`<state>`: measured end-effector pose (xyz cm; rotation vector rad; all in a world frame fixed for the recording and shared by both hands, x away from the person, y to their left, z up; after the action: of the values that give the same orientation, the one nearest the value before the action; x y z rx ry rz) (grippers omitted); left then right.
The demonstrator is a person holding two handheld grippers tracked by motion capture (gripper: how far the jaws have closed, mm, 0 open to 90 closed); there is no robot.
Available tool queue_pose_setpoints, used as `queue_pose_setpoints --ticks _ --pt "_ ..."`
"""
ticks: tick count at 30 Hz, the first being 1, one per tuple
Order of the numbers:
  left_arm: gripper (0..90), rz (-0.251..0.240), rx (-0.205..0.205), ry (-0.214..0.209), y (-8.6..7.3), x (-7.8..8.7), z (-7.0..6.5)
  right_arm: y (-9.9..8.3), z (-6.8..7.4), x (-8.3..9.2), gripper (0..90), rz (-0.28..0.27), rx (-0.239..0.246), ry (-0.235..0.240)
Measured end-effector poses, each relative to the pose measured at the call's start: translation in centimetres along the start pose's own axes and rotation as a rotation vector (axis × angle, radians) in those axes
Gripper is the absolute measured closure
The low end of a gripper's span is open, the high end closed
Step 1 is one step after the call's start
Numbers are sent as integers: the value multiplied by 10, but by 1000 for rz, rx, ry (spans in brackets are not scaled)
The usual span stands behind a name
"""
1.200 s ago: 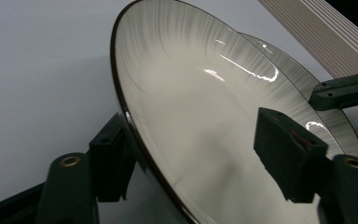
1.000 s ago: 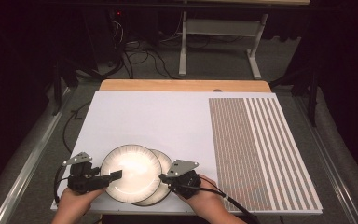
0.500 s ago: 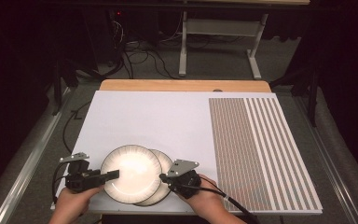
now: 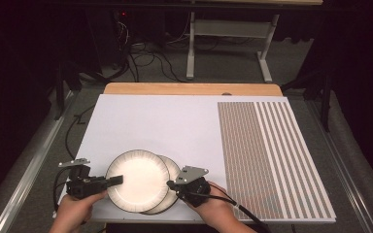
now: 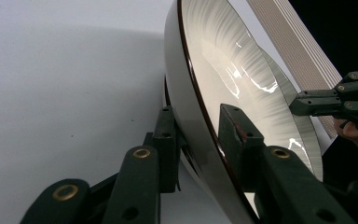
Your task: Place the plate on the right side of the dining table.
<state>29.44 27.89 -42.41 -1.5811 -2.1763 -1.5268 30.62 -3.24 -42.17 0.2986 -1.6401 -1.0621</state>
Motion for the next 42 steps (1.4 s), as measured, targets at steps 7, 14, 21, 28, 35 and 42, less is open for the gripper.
queue_pose_setpoints --ticks 7,14,21,28,35,42 --pt "737 -38 3 -14 1 2 -2 2 -7 16 900 -54 -28 -29" --pt "762 -73 -5 -26 2 5 -6 1 -15 32 900 -87 -58 -55" --pt "787 -126 -38 -29 4 7 -13 -3 -29 48 873 -119 -99 -83" --pt "798 -157 -81 -2 4 9 -17 -6 -48 69 823 -159 -132 -124" --pt "801 -181 -134 35 4 10 -21 -12 -60 86 732 -185 -171 -151" --pt "801 -204 -200 70 5 10 -27 -18 -67 98 661 -202 -183 -183"
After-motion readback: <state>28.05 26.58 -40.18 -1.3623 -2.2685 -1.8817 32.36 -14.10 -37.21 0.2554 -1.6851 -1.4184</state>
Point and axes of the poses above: each handheld gripper's, and its own axes: x roughly backward along the jaws, y roughly out of its top, z roughly to its left, the point moved 2 cm from there along -x, roughly forward along the jaws, and after that the axes turned 4 degrees about -x, right-handed, at the moved point
